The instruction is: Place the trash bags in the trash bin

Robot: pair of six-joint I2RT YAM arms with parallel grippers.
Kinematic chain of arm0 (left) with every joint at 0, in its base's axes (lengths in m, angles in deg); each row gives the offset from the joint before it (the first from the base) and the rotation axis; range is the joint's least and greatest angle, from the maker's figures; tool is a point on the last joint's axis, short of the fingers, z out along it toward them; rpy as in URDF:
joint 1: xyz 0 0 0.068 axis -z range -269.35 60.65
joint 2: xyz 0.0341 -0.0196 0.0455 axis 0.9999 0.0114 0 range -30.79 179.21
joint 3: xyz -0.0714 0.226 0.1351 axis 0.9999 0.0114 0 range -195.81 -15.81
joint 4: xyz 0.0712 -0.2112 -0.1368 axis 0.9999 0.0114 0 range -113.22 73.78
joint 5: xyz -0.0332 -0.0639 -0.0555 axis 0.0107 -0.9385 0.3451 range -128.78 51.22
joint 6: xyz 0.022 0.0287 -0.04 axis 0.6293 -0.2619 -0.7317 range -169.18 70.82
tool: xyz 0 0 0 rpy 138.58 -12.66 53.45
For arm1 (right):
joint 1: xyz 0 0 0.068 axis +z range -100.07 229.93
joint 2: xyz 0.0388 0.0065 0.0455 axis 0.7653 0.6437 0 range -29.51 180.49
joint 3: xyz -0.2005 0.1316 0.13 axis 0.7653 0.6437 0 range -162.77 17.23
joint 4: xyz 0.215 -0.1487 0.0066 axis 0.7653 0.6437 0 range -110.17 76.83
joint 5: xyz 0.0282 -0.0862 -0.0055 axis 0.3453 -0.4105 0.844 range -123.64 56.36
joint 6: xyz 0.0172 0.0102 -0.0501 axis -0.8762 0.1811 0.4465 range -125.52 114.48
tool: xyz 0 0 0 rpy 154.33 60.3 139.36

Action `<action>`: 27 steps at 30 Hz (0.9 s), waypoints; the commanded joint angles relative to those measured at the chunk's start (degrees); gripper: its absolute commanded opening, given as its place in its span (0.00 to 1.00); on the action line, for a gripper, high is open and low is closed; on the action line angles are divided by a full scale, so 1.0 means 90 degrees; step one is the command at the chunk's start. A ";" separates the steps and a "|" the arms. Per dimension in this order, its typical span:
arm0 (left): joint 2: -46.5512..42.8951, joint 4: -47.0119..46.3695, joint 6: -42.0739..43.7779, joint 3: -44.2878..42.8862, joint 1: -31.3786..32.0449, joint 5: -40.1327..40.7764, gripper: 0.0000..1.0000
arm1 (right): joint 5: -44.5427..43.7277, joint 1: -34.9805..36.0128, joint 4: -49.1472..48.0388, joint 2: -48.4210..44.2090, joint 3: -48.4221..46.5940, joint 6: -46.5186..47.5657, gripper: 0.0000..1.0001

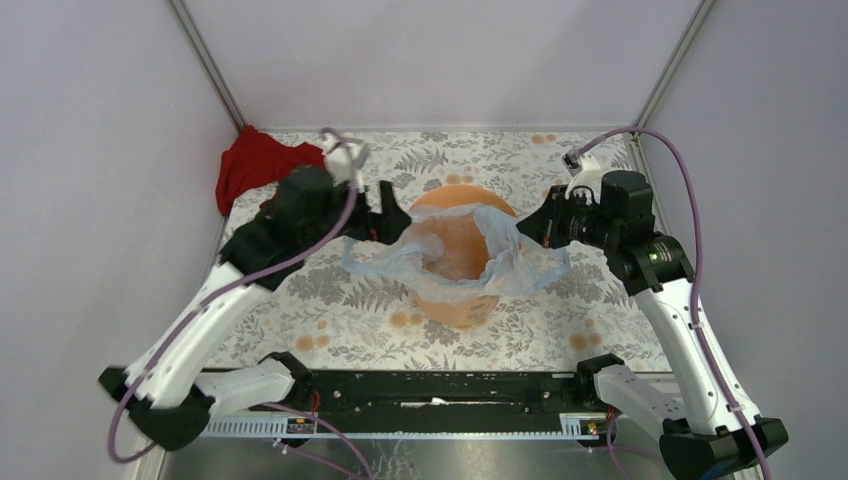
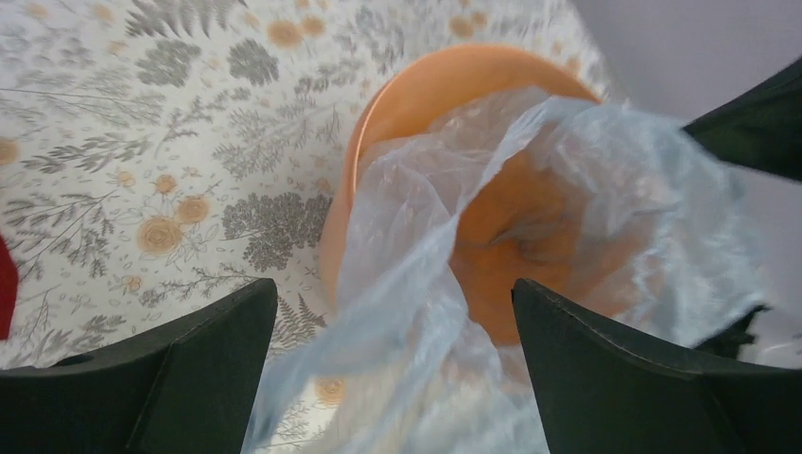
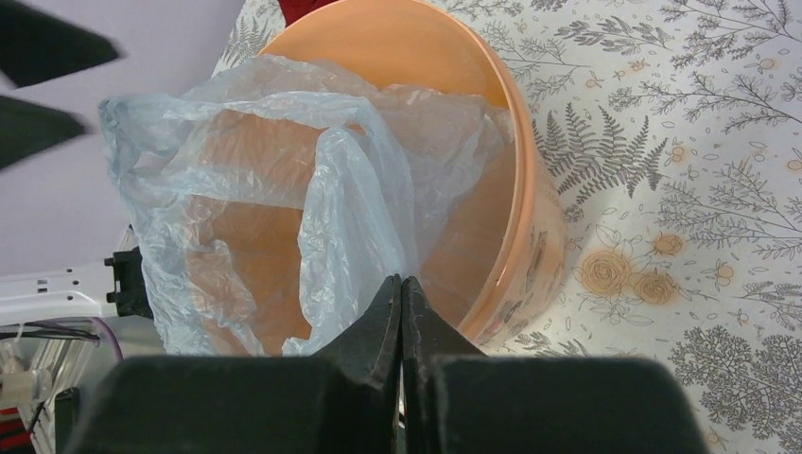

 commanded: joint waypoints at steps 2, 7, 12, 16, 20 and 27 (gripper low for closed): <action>0.1120 -0.0445 0.1161 -0.0221 -0.0013 -0.0737 0.99 | 0.0119 -0.0017 -0.0122 -0.0156 -0.0125 0.0021 0.00; 0.1390 -0.0593 0.1130 -0.0112 -0.0016 -0.0510 0.89 | 0.0040 -0.0019 -0.0062 -0.0219 -0.0151 0.0050 0.00; 0.1396 -0.0660 0.0733 -0.0148 -0.0030 0.0341 0.67 | -0.0645 -0.0019 -0.0062 -0.0246 -0.0090 -0.0059 0.00; 0.1397 -0.0702 0.0613 -0.0174 -0.0043 0.0239 0.68 | -0.0968 -0.0018 -0.0079 -0.0169 -0.0078 -0.0152 0.00; 0.1351 -0.0700 0.0500 -0.0203 -0.0076 0.0481 0.48 | -0.1138 -0.0022 -0.0213 -0.0112 -0.0042 -0.0277 0.00; 0.2189 -0.0938 -0.0065 -0.0753 -0.0473 0.0121 0.29 | -0.1706 -0.0017 -0.0659 0.0294 -0.0036 -0.0693 0.00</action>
